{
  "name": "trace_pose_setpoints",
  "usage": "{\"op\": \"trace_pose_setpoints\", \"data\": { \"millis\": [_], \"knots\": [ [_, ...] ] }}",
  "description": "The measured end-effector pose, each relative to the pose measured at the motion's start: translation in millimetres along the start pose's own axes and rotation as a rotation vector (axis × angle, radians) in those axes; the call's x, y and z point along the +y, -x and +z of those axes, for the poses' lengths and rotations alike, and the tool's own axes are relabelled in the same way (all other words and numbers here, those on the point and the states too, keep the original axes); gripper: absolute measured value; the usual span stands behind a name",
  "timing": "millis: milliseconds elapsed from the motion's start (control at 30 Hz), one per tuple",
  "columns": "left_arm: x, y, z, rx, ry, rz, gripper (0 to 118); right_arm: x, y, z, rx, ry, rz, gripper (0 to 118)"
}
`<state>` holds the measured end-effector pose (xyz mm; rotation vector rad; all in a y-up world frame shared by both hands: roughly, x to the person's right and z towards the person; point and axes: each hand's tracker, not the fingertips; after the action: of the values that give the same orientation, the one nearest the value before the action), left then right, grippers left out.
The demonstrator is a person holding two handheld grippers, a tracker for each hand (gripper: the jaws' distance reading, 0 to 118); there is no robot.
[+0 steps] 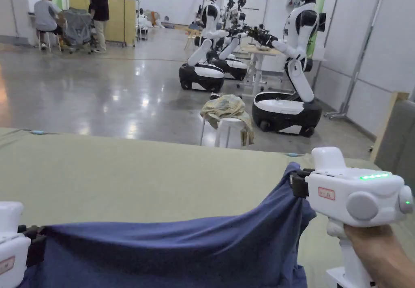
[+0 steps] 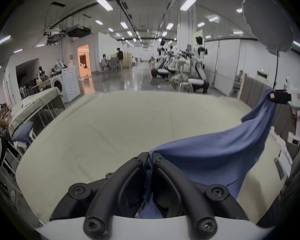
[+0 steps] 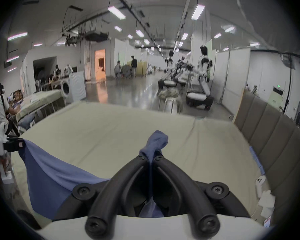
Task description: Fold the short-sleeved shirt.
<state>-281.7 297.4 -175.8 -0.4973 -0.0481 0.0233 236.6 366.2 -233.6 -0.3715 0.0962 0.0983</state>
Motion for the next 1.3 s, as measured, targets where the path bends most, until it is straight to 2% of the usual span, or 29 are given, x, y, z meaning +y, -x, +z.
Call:
{"op": "trace_pose_setpoints", "data": {
  "millis": [133, 200, 400, 533, 700, 867, 1067, 1300],
  "knots": [
    [67.8, -6.6, 7.7, 0.023, -0.118, -0.004, 6, 63.2, -14.5, 41.4, 0.000, -0.118, -0.049, 3],
    [106.4, -9.0, 10.3, 0.014, -0.172, 0.032, 6, 94.5, -24.3, 48.5, -0.022, -0.172, -0.047, 3],
    [202.7, -23.7, 19.5, 0.067, -0.319, -0.012, 6, 184.1, -35.2, 71.1, -0.048, -0.346, -0.043, 3],
    [253.3, -27.9, 20.5, 0.074, -0.404, 0.017, 6, 232.0, -37.3, 72.2, -0.072, -0.436, -0.062, 3],
    [292.0, -31.0, 14.0, 0.109, -0.459, 0.014, 6, 261.4, -41.4, 65.8, -0.098, -0.471, -0.069, 3],
    [286.2, -35.8, -17.7, 0.135, -0.438, 0.000, 6, 246.3, -44.6, 36.3, -0.142, -0.434, -0.060, 3],
    [221.0, -44.4, -82.3, 0.161, -0.323, 0.019, 6, 179.4, -40.8, -7.7, -0.196, -0.353, -0.077, 3],
    [161.3, -52.8, -56.4, 0.099, -0.297, 0.031, 6, 126.4, -39.6, 29.2, -0.173, -0.360, -0.117, 3]
  ]
}}
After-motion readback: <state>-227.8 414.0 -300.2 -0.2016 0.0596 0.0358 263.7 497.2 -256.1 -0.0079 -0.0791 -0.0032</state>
